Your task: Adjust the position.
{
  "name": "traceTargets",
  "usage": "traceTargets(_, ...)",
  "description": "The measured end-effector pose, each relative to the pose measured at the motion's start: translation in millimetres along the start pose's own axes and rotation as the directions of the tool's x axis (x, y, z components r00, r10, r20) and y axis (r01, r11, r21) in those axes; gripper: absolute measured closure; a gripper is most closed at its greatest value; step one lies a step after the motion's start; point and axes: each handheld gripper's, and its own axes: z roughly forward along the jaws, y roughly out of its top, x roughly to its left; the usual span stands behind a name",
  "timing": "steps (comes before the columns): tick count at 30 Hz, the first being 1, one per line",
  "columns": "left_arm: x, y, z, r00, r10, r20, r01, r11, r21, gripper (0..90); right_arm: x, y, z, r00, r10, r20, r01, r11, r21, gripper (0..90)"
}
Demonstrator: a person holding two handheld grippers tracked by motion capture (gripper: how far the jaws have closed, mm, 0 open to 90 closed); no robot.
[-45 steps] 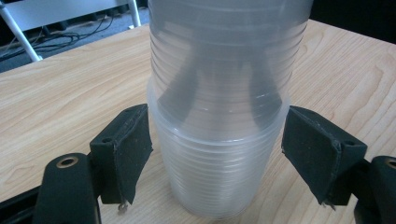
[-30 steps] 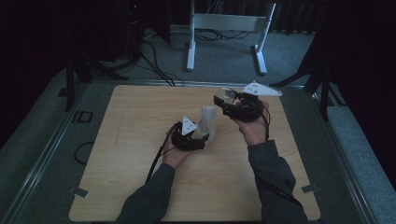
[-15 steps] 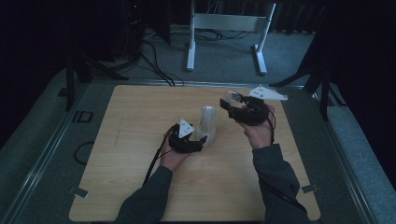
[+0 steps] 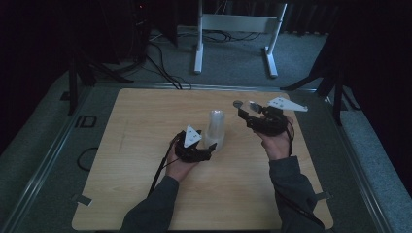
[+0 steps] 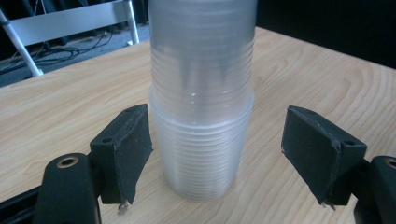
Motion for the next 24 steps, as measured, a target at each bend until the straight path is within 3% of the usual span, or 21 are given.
traceTargets(11, -10.0, 5.6, -9.6, 0.9996, 0.022, 0.019, -0.022, 0.9992, -0.033, 24.0, -6.3, -20.9, -2.5, 0.9993, 0.036, 0.014, -0.036, 0.999, 0.024, 40.8)
traceTargets(12, -12.8, 6.7, -10.6, 0.9992, 0.029, 0.027, -0.028, 0.9989, -0.039, 24.0, -6.9, -30.4, -2.7, 0.9989, 0.045, 0.015, -0.045, 0.998, 0.035, 40.8)
traceTargets(18, -20.5, 11.5, -11.7, 0.9976, 0.047, 0.051, -0.045, 0.998, -0.044, 23.9, -9.4, -45.3, -4.1, 0.9961, 0.088, 0.005, -0.088, 0.995, 0.051, 40.7)
traceTargets(24, -26.9, 16.1, -12.0, 0.9958, 0.066, 0.063, -0.063, 0.9967, -0.05, 24.0, -10.9, -52.2, -6.4, 0.9945, 0.104, 0.007, -0.105, 0.993, 0.054, 40.7)
